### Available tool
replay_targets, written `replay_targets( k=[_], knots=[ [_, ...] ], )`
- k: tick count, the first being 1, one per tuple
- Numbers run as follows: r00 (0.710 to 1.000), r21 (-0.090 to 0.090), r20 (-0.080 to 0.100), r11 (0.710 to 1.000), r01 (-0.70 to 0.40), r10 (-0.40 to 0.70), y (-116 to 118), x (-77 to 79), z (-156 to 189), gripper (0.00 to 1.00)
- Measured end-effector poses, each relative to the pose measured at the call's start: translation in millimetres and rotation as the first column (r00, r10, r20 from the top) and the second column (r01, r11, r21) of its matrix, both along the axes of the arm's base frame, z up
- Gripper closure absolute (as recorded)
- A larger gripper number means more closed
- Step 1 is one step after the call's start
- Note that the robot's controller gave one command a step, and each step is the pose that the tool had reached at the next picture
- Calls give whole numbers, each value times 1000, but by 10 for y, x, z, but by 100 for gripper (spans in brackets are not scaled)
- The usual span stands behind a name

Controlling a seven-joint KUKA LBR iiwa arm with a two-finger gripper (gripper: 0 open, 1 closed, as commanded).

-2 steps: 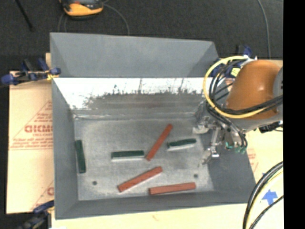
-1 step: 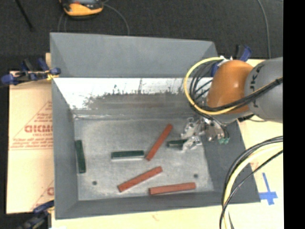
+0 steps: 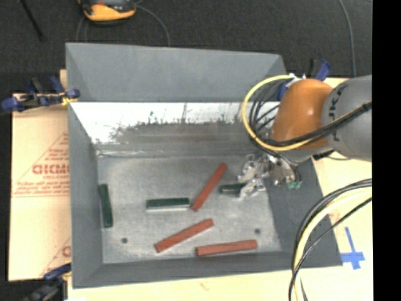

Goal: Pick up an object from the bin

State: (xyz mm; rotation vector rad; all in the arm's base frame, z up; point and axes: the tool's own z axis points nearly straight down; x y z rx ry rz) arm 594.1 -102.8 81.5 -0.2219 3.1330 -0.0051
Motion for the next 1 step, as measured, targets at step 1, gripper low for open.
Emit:
replay_targets(
  k=[1],
  knots=[
    [1000,0,6,1000,15,-15,-159,-193,1548,100]
  ],
)
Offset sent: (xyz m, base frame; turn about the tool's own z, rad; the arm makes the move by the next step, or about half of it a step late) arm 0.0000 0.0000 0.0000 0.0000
